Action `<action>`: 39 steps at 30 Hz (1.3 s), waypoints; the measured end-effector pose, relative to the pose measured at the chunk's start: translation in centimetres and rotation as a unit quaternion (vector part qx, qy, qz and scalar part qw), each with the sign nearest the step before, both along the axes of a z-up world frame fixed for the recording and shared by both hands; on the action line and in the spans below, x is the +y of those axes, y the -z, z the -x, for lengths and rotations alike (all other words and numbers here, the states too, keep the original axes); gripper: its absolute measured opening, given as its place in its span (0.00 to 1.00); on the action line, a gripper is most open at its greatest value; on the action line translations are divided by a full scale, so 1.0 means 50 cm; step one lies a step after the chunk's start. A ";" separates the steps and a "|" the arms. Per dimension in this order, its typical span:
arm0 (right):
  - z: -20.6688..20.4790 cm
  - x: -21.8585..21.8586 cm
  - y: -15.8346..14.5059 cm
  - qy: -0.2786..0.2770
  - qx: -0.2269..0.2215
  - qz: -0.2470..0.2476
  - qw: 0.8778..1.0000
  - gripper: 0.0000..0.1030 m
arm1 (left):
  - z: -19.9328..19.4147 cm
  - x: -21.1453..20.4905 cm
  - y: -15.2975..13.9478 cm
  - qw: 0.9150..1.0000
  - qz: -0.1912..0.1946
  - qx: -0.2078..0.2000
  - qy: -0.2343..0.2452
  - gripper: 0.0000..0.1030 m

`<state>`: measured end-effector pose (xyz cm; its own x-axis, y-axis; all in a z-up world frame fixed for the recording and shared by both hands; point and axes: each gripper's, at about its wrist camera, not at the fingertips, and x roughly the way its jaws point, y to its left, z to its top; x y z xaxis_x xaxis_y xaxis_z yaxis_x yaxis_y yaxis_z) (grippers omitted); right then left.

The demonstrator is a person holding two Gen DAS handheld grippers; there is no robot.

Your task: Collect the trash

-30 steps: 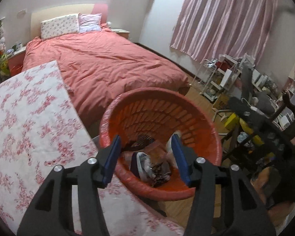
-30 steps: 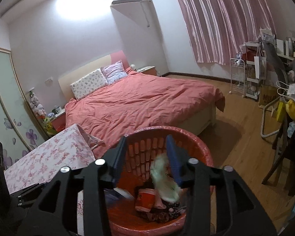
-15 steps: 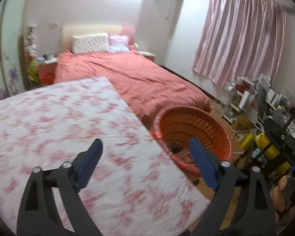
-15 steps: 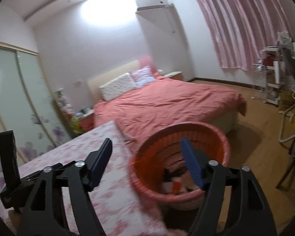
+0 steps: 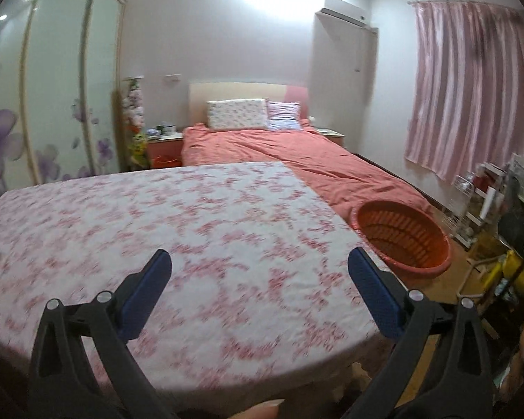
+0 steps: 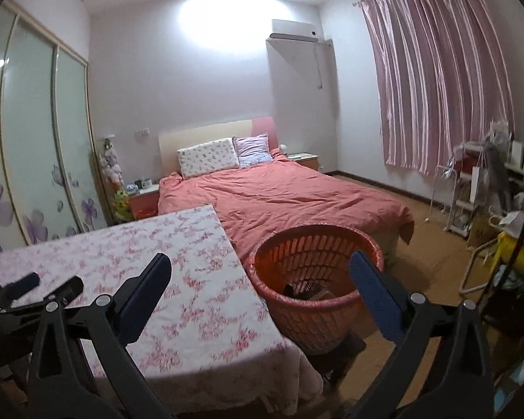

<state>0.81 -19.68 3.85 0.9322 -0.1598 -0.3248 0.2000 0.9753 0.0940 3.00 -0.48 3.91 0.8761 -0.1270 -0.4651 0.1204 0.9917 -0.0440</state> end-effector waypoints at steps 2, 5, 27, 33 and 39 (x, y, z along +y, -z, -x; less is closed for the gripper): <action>0.005 0.022 0.008 0.020 0.013 0.026 0.999 0.98 | 0.023 0.009 0.002 1.000 -0.003 -0.005 -0.019 0.96; 0.013 0.051 0.019 0.042 0.028 0.057 0.997 0.98 | 0.049 0.011 0.009 0.999 -0.016 -0.011 -0.038 0.96; 0.032 0.069 0.061 0.103 0.062 0.053 0.991 0.98 | 0.081 0.040 0.053 0.998 0.003 0.032 -0.061 0.96; 0.028 0.068 0.069 0.110 0.073 0.055 0.990 0.98 | 0.081 0.039 0.058 0.998 0.005 0.037 -0.060 0.96; 0.022 0.066 0.079 0.112 0.087 0.053 0.988 0.98 | 0.079 0.037 0.064 0.997 0.004 0.043 -0.059 0.96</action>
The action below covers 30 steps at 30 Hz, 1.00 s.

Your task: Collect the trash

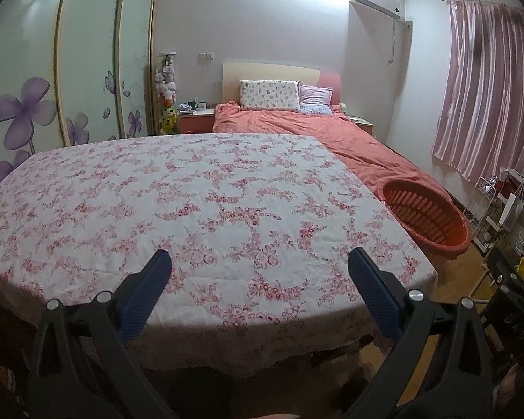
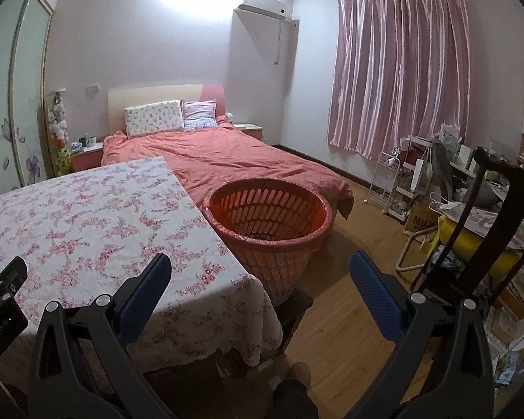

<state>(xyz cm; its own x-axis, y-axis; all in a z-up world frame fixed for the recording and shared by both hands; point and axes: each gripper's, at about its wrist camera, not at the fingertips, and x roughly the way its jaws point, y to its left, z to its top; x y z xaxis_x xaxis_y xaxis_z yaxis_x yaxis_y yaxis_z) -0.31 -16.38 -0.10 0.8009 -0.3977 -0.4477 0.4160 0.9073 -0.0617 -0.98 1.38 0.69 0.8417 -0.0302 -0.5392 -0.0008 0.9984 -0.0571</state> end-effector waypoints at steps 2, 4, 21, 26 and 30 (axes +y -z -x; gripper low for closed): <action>0.000 0.000 0.002 0.000 0.003 -0.001 1.000 0.98 | -0.002 -0.001 0.004 1.000 0.001 0.004 0.001 0.96; 0.000 -0.001 0.004 0.001 0.006 -0.002 1.000 0.98 | -0.003 -0.001 0.006 1.000 0.001 0.007 0.002 0.96; -0.002 -0.020 0.022 0.009 0.019 -0.012 1.000 0.98 | -0.003 -0.018 0.025 1.000 0.005 0.013 0.010 0.96; 0.001 -0.024 0.021 0.009 0.018 -0.013 1.000 0.98 | -0.002 -0.028 0.024 1.000 0.002 0.011 0.012 0.96; 0.000 -0.023 0.021 0.009 0.018 -0.012 1.000 0.98 | 0.002 -0.038 0.022 1.000 -0.002 0.009 0.017 0.96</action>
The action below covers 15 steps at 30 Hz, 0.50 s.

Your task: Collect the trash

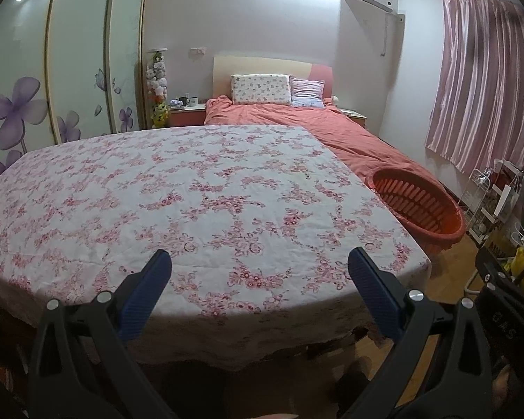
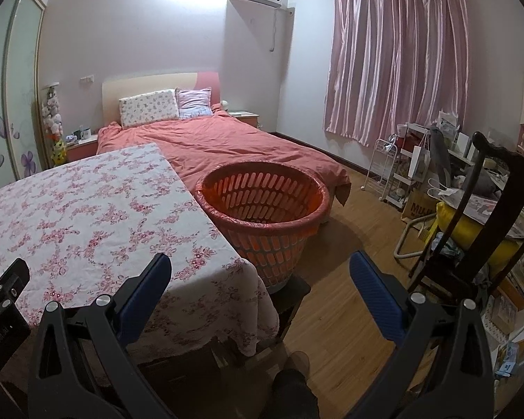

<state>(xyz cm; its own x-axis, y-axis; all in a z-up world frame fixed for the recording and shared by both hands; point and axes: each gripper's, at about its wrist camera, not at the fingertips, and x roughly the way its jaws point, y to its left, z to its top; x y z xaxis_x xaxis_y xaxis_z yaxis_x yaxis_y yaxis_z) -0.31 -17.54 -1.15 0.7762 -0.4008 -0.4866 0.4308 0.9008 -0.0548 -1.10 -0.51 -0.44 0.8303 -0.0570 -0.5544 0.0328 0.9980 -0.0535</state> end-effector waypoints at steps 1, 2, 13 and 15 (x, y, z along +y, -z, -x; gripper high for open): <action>0.000 0.001 0.000 0.000 0.000 0.000 1.000 0.98 | 0.000 -0.003 0.000 1.000 0.000 0.000 0.002 0.96; 0.000 0.000 0.001 0.000 0.000 -0.001 1.000 0.98 | 0.000 -0.005 -0.001 1.000 0.000 0.000 0.003 0.96; 0.000 -0.002 0.001 0.000 0.000 -0.002 1.000 0.98 | 0.005 -0.021 -0.002 1.000 -0.005 0.000 0.013 0.96; 0.000 -0.002 0.000 0.001 0.000 -0.002 1.000 0.98 | 0.006 -0.024 -0.002 1.000 -0.005 0.000 0.015 0.96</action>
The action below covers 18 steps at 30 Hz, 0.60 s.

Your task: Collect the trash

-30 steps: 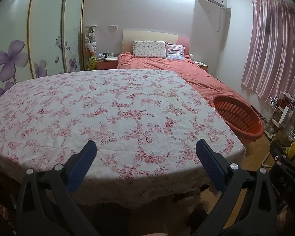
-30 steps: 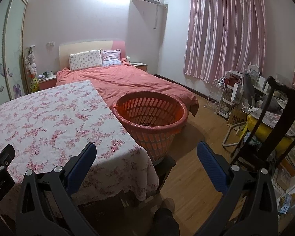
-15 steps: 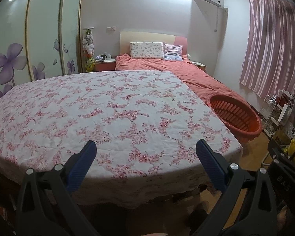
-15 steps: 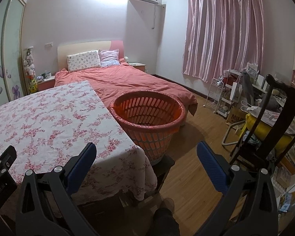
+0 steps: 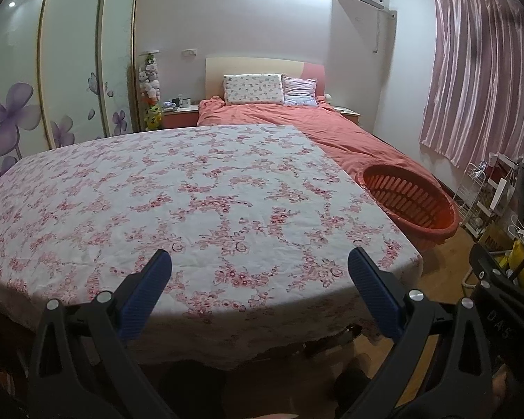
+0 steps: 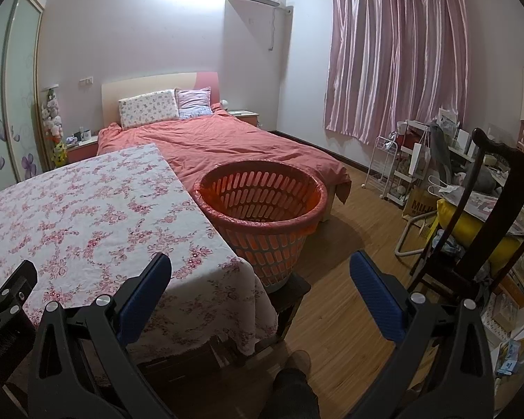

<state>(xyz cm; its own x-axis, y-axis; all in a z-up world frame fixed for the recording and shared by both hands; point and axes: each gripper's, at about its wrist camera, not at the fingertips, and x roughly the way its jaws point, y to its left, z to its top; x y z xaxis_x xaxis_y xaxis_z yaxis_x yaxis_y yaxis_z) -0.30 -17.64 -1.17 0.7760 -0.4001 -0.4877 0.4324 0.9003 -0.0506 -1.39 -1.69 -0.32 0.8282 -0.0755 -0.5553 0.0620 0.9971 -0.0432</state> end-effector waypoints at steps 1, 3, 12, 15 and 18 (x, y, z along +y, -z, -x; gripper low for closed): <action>0.000 -0.001 0.000 0.000 0.000 0.000 1.000 0.98 | 0.000 -0.002 -0.001 1.000 0.000 0.000 0.000 0.96; 0.000 -0.001 0.001 0.000 0.000 -0.001 1.000 0.98 | 0.001 -0.005 -0.002 1.000 -0.001 0.000 0.002 0.96; 0.001 0.003 0.004 0.001 -0.002 -0.004 1.000 0.98 | 0.003 -0.011 -0.003 1.000 -0.003 -0.001 0.003 0.96; 0.001 0.005 0.005 0.001 -0.002 -0.004 1.000 0.98 | 0.003 -0.011 -0.003 1.000 -0.003 -0.001 0.003 0.96; 0.001 0.004 0.006 0.002 -0.002 -0.005 1.000 0.98 | 0.003 -0.011 -0.003 1.000 -0.003 -0.001 0.004 0.96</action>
